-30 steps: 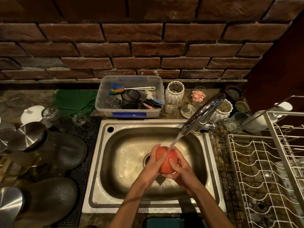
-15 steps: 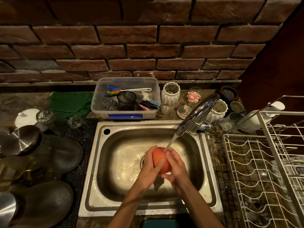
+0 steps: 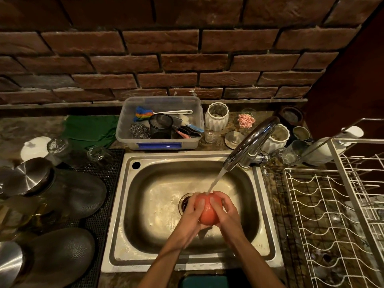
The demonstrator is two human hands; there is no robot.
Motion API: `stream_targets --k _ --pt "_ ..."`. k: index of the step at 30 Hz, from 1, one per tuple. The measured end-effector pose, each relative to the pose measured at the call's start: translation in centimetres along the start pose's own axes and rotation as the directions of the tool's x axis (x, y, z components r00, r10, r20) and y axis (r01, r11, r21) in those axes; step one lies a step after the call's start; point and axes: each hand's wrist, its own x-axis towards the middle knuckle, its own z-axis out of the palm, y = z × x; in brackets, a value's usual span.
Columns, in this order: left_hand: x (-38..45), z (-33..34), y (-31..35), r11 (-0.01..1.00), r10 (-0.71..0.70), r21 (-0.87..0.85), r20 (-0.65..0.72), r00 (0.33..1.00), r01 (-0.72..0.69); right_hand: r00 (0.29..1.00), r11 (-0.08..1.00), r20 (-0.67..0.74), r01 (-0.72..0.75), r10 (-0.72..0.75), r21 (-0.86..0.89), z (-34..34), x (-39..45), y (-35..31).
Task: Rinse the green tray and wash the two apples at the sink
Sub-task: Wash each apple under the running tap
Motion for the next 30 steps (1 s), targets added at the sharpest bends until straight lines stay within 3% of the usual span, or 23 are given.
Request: stream_targets --k 3,5,6,8,10,12,17,19,22,27,30 --pt "-0.8 0.6 -0.1 0.964 0.089 0.251 0.002 0.996 -0.086 0.994 0.990 -0.087 -0.061 0.072 0.130 0.9 0.0 0.4" --pt "-1.0 0.8 -0.2 0.905 0.154 0.401 0.005 0.988 -0.143 0.983 0.945 -0.047 -0.158 0.179 0.288 1.1 0.2 0.3" --pt "-1.2 0.8 -0.3 0.925 0.148 0.354 0.001 0.989 -0.139 0.979 0.929 -0.012 -0.188 0.202 0.320 1.0 0.3 0.3" --pt "-1.5 0.7 -0.1 0.994 0.071 0.086 -0.017 0.997 -0.069 0.982 0.937 0.056 -0.187 0.178 0.297 0.8 0.4 0.2" --pt "-1.5 0.6 0.1 0.989 0.009 -0.148 -0.036 0.999 -0.014 0.987 0.963 0.095 -0.150 0.132 0.224 0.6 0.3 0.2" --pt "-1.1 0.5 0.5 0.976 -0.010 -0.218 -0.060 0.998 -0.004 0.988 0.984 0.128 -0.105 0.087 0.146 0.3 0.1 0.3" --pt "-0.5 0.4 1.8 0.966 -0.200 -0.179 -0.046 0.979 0.189 0.982 0.990 0.173 0.094 -0.075 -0.105 -0.7 0.0 0.3" --pt "-0.4 0.4 1.7 0.972 -0.151 -0.185 -0.009 0.989 0.147 0.979 0.977 0.160 0.148 -0.123 -0.155 -0.6 0.1 0.4" --pt "-0.5 0.6 1.1 0.982 -0.027 -0.187 -0.009 1.000 0.025 0.990 0.985 0.075 0.129 -0.121 -0.114 0.2 0.4 0.5" --pt "-1.1 0.8 0.4 0.993 0.090 0.077 -0.030 0.995 -0.088 0.999 0.993 -0.041 -0.022 0.027 0.116 1.4 1.2 0.2" --pt "-1.0 0.5 0.3 0.998 0.059 -0.023 -0.069 0.996 -0.061 0.998 0.988 0.016 -0.056 0.054 0.146 1.3 1.4 0.2"
